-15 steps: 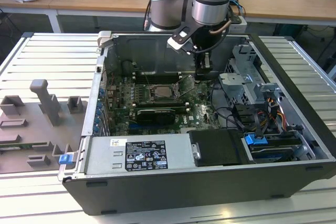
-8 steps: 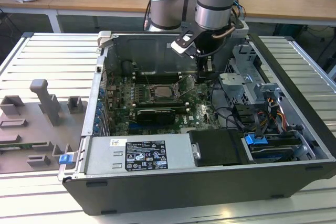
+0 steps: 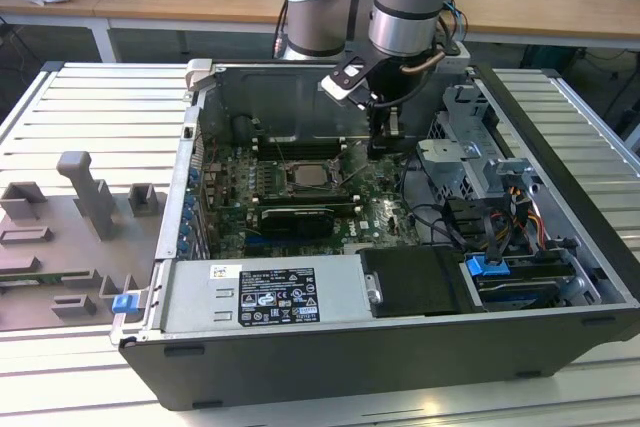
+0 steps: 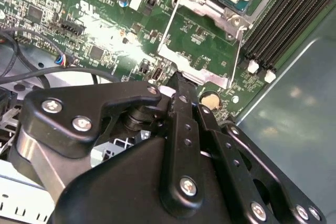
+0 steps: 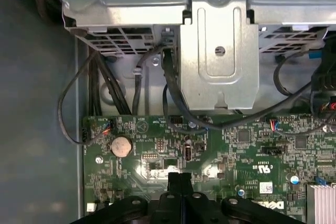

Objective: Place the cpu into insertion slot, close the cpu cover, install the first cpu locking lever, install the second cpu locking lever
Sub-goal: 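Close the cpu cover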

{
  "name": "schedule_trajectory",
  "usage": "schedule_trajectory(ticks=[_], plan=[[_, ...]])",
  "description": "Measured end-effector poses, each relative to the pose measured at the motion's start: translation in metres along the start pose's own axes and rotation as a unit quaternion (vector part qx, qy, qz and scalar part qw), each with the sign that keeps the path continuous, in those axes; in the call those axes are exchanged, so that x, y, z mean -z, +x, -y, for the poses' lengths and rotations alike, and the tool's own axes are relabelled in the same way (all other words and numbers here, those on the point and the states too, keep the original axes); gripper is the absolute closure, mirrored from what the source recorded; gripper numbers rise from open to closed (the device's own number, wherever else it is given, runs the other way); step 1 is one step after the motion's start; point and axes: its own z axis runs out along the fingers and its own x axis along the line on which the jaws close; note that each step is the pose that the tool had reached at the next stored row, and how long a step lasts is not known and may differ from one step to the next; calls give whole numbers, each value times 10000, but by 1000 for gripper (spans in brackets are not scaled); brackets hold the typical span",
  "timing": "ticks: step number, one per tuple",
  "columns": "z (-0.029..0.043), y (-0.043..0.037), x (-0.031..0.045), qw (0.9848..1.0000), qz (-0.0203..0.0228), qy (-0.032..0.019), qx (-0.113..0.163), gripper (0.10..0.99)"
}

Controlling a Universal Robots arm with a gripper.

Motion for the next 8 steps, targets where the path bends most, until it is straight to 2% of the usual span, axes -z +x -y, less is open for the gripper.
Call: schedule_trajectory(ticks=[8], plan=[[48,0,0,10000,0,0,0,980]])
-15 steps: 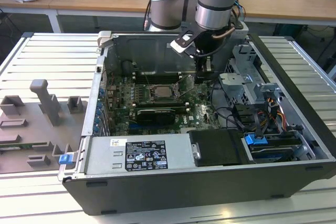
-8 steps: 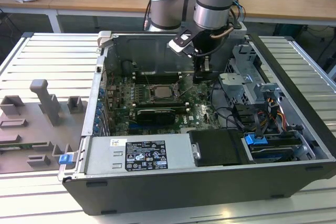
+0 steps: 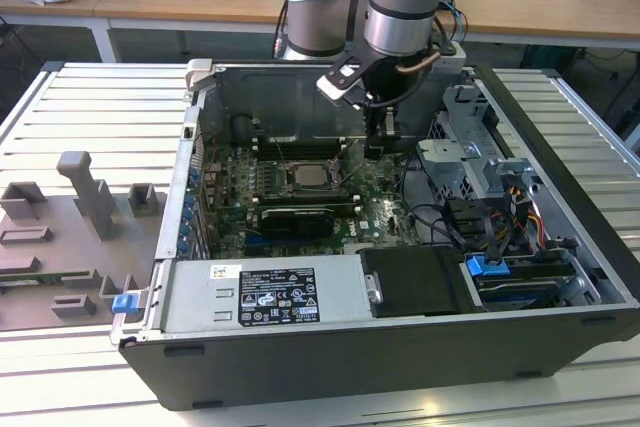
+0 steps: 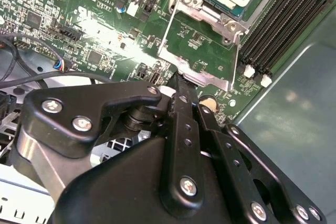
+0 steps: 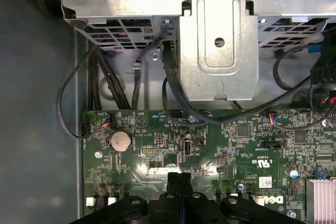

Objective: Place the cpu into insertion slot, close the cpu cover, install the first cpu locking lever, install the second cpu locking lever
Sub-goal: 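Close the cpu cover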

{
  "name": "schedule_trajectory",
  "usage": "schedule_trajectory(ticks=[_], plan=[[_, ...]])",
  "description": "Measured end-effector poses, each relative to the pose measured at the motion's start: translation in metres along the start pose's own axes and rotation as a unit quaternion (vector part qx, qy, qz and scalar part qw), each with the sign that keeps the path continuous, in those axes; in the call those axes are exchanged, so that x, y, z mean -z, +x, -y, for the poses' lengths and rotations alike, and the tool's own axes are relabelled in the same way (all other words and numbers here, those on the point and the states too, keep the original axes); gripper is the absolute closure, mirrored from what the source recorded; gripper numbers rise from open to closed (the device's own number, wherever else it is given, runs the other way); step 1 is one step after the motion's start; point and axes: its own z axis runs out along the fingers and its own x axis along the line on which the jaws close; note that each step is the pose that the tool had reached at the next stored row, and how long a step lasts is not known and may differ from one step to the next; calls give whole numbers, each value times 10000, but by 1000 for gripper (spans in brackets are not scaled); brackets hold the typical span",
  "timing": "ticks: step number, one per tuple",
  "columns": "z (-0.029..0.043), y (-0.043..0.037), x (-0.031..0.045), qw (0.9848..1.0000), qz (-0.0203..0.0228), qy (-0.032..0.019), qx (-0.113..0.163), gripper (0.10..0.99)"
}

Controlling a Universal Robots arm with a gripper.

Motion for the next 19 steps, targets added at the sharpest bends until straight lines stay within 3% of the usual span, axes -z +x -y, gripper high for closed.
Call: schedule_trajectory(ticks=[19], plan=[[51,-1,1,10000,0,0,0,980]])
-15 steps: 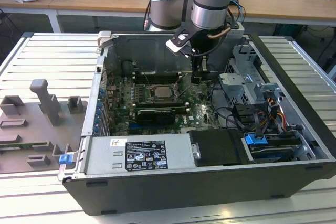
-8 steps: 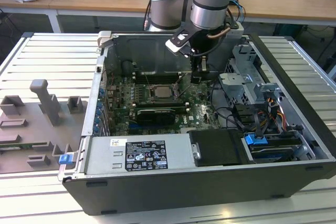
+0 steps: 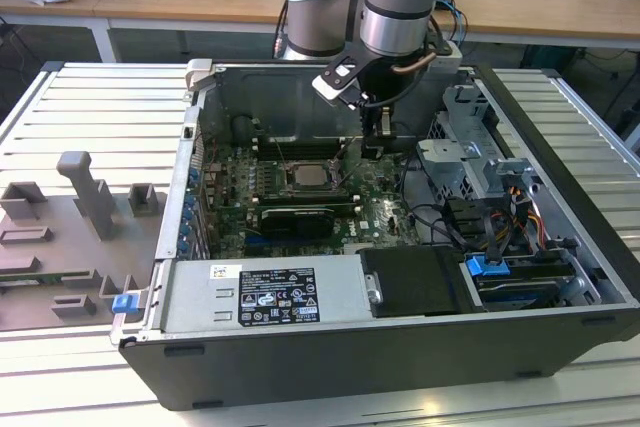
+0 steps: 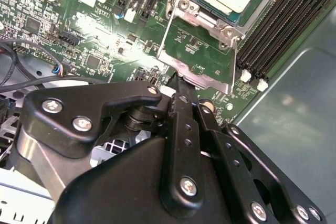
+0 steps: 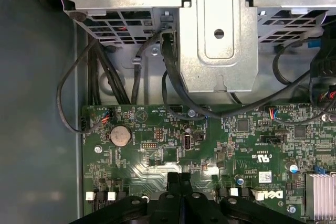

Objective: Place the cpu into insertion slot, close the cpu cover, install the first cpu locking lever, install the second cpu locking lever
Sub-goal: 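Close the cpu cover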

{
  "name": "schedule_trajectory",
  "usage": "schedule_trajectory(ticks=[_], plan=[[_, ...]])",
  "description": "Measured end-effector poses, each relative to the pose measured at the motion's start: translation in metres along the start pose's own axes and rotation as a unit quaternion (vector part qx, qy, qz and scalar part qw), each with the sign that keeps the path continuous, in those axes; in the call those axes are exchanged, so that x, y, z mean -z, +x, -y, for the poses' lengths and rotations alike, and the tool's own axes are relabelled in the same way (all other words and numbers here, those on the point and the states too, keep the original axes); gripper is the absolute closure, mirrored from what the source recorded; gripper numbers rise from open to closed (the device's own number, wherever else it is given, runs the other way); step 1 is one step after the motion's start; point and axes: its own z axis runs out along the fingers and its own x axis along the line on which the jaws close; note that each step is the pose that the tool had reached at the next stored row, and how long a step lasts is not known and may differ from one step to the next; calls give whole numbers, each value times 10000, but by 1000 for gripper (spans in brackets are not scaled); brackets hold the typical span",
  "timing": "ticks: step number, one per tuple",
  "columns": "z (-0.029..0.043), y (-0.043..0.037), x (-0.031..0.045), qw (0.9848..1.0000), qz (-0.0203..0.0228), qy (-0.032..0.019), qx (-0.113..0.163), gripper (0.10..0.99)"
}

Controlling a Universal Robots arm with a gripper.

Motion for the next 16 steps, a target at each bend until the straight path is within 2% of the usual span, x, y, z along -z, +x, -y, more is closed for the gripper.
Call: schedule_trajectory(ticks=[4,7,16], plan=[[23,0,0,10000,0,0,0,980],[67,-1,1,10000,0,0,0,980],[103,-2,1,10000,0,0,0,980]])
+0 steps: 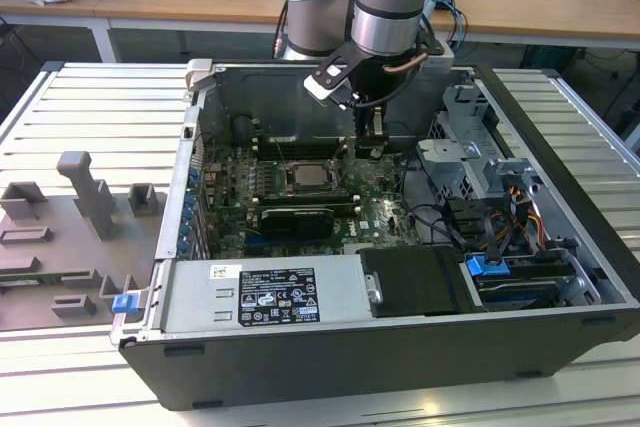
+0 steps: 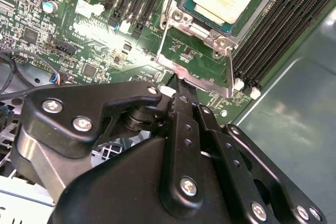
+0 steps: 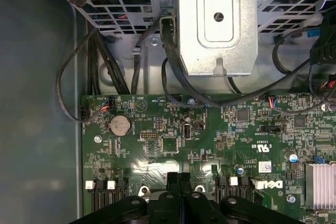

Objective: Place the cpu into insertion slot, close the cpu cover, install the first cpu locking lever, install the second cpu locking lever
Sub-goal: 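Close the cpu cover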

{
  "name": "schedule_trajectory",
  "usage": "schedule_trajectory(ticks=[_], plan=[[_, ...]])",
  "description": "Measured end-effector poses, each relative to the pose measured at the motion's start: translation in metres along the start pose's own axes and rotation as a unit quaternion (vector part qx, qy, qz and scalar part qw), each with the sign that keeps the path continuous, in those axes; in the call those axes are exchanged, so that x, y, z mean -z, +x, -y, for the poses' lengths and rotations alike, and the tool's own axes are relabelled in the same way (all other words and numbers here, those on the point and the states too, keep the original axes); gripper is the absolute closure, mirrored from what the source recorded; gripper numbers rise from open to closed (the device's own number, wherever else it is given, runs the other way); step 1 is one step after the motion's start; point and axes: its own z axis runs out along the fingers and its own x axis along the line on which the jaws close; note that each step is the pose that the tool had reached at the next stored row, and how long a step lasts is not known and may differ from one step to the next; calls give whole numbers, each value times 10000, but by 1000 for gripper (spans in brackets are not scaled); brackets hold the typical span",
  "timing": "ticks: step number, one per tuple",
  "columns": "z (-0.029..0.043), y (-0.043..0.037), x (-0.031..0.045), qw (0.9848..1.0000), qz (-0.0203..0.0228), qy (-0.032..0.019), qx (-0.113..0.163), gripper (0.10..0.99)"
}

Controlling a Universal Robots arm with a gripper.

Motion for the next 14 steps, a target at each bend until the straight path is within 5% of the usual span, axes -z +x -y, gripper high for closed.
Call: schedule_trajectory(ticks=[14], plan=[[85,-1,1,10000,0,0,1,980]])
